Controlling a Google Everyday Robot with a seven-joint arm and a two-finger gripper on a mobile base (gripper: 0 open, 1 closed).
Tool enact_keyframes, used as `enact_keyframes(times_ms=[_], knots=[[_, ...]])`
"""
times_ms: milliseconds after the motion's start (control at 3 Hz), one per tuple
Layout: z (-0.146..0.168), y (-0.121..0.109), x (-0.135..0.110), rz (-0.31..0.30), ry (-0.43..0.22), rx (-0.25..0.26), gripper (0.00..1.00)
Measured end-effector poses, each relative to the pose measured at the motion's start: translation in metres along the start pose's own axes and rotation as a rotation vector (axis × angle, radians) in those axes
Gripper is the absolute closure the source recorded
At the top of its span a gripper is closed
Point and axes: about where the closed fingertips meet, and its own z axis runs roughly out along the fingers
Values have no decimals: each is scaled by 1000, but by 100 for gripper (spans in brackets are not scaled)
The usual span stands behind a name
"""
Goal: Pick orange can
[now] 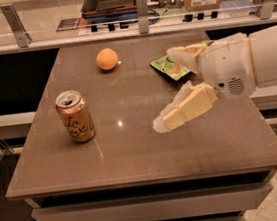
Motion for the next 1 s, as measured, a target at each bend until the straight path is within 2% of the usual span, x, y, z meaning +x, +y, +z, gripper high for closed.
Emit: enact_keyframes(times_ms=[333,667,1000], knots=[[32,0,13,85,-19,-20,0],[61,3,19,86,-48,-64,0],[64,4,21,90,-51,-66,0]])
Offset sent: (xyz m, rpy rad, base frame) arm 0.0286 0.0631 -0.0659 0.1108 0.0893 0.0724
